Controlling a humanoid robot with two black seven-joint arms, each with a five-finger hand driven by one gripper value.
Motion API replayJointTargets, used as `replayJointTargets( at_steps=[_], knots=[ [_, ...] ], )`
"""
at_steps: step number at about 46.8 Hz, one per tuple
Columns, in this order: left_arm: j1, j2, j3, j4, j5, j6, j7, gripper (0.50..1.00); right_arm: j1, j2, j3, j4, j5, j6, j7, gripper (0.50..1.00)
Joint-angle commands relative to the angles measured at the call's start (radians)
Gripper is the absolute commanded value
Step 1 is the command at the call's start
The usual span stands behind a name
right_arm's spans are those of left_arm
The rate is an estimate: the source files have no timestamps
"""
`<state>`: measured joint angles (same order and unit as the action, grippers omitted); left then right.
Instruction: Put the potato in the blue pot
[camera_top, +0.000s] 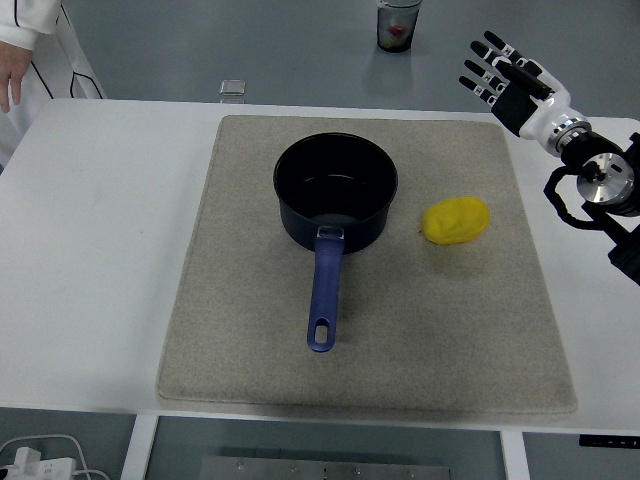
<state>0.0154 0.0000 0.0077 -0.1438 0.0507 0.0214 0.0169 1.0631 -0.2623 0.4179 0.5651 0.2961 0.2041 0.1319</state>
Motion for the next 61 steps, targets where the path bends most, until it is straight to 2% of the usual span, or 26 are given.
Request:
replayJointTargets(
  at_steps=[1, 20, 49, 61],
  knots=[
    [0.000, 0.000, 0.001, 0.001, 0.000, 0.000, 0.000, 0.996, 0.002, 0.000, -0.001, 0.001, 0.000, 0.000, 0.000, 0.932],
    [0.003, 0.000, 0.001, 0.013, 0.000, 0.000, 0.000, 0.996, 0.002, 0.000, -0.002, -0.001, -0.003, 0.001, 0.000, 0.932],
    [0.000, 0.000, 0.000, 0.015, 0.000, 0.000, 0.000, 0.996, -0.002, -0.018, -0.014, 0.001, -0.049, 0.083, -0.002, 0.932],
    [0.001, 0.000, 0.000, 0.013, 0.000, 0.000, 0.000, 0.996, 0.006, -0.017, -0.016, 0.001, -0.094, 0.089, -0.002, 0.932]
  ],
)
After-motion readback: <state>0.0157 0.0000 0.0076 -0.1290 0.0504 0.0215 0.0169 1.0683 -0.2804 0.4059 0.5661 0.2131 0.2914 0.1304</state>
